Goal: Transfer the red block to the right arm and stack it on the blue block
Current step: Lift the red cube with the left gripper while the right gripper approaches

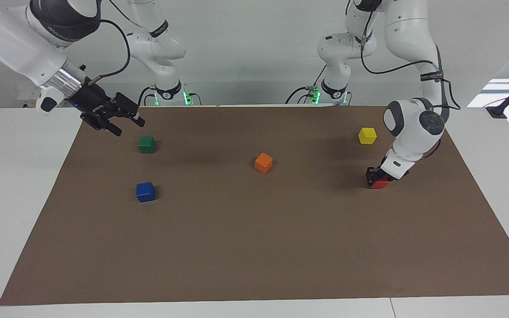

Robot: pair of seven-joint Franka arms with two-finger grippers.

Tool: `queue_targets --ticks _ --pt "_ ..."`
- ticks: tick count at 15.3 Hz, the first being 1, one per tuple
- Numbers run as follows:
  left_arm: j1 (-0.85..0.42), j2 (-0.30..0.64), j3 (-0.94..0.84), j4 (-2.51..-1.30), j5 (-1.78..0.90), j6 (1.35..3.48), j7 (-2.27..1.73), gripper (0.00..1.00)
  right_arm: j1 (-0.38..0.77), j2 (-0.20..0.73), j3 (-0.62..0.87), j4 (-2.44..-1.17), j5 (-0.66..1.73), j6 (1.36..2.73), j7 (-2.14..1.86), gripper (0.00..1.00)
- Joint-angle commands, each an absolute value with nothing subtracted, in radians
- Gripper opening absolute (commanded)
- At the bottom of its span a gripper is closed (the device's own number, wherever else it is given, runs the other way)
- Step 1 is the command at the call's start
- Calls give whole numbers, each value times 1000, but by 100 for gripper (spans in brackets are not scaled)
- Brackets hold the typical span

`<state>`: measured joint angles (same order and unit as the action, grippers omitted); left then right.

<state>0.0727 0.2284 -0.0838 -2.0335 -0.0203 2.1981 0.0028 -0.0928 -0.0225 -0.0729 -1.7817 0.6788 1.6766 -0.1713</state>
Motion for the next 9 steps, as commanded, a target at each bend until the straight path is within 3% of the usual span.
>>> queue_targets --ticks 1,5,9 --pt "58 213 -89 -1867 -69 1947 -168 0 -127 2 -64 -1833 943 1698 -300 100" --pt "58 190 -104 -1689 -370 1700 -473 0 -120 21 -63 -1896 1158 1646 -457 100" --pt "58 97 -192 -1690 -552 1644 -835 0 -140 84 -64 -2005 1340 1534 -609 100"
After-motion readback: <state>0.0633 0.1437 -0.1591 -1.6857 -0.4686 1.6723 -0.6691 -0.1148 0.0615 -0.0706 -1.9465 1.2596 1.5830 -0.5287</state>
